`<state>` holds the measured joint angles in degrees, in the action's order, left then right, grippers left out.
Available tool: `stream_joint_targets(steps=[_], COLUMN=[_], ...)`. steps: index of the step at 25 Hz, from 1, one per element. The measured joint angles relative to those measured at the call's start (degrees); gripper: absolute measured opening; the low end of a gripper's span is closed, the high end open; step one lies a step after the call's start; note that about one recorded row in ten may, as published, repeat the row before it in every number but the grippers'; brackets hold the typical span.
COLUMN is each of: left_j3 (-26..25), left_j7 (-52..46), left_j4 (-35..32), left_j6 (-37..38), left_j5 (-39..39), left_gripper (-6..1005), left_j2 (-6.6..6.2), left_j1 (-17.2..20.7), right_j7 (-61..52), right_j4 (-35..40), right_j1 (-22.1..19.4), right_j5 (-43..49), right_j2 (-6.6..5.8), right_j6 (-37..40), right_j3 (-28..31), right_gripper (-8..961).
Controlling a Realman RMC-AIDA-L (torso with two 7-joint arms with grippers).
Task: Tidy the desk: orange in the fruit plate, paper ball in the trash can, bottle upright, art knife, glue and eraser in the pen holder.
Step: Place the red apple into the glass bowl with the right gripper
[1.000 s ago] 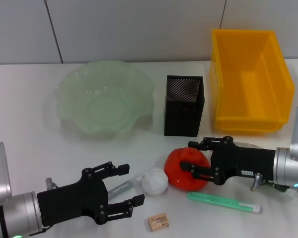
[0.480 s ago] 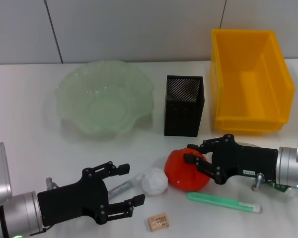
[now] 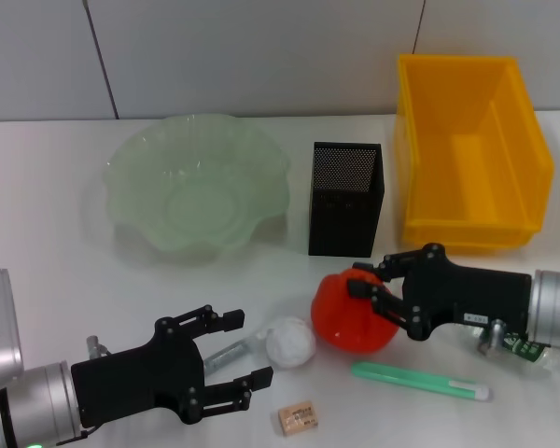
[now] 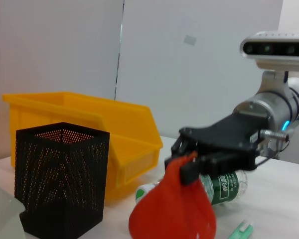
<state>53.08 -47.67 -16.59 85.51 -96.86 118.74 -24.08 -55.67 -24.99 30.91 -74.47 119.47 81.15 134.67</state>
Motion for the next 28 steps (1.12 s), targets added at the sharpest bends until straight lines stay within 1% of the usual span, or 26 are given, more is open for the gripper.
stream_joint_targets(steps=[7, 11, 12, 13, 14, 17, 18, 19, 22, 23, 24, 25, 27, 28], left_j3=[-0.02, -0.08, -0.05, -0.01, -0.01, 0.18, 0.2, 0.2, 0.29, 0.3, 0.3, 0.37, 0.41, 0.41], left_j7=[0.18, 0.2, 0.21, 0.21, 0.21, 0.21, 0.21, 0.21, 0.21, 0.21, 0.21, 0.21, 0.21, 0.21], left_j4=[0.06, 0.07, 0.06, 0.06, 0.06, 0.06, 0.06, 0.06, 0.07, 0.07, 0.07, 0.08, 0.12, 0.12], left_j6=[0.0, 0.0, 0.0, 0.02, 0.02, 0.13, 0.14, 0.14, 0.33, 0.38, 0.38, 0.51, 0.59, 0.59], left_j5=[0.0, 0.0, 0.0, 0.0, 0.0, 0.0, 0.01, 0.01, 0.0, 0.01, 0.01, 0.01, 0.01, 0.01], left_gripper=[798, 798, 798, 798, 798, 798, 798, 798, 798, 798, 798, 798, 798, 798], left_j2=[0.0, 0.0, 0.0, 0.0, 0.0, 0.06, 0.05, 0.05, 0.07, 0.09, 0.09, 0.14, 0.17, 0.17], left_j1=[0.33, 0.4, 0.41, 0.42, 0.42, 0.44, 0.44, 0.44, 0.44, 0.44, 0.44, 0.45, 0.52, 0.52], right_j7=[-1.48, -1.74, -1.75, -1.74, -1.74, -1.73, -1.72, -1.72, -1.71, -1.67, -1.67, -1.58, -1.4, -1.34], right_j4=[-3.28, -4.21, -4.39, -4.33, -4.33, -3.41, -3.01, -3.01, -3.29, -3.8, -3.8, -4.13, -5.21, -6.39], right_j1=[-1.47, -1.84, -1.7, -0.66, -0.66, 2.35, 4.59, 4.59, 8.34, 10.88, 10.88, 11.98, 14.22, 15.78], right_j5=[-2.48, -7.53, -9.3, -12.63, -12.63, -18.11, -23.01, -23.01, -30.19, -34.64, -34.64, -36.22, -38.96, -40.96], right_j2=[-0.03, -0.07, -0.02, 0.13, 0.13, 0.17, 0.07, 0.07, -0.09, -0.15, -0.15, -0.15, -0.14, -0.01], right_j6=[4.23, 7.84, 8.42, 8.65, 8.65, 6.07, 2.17, 2.17, -5.07, -12.07, -12.07, -15.17, -22.84, -29.42], right_j3=[0.39, -0.04, -0.06, -0.27, -0.27, -2.62, -7.06, -7.06, -16.0, -22.87, -22.87, -25.71, -31.98, -37.11], right_gripper=[146, 145, 145, 145, 145, 145, 145, 145, 145, 145, 145, 145, 145, 145])
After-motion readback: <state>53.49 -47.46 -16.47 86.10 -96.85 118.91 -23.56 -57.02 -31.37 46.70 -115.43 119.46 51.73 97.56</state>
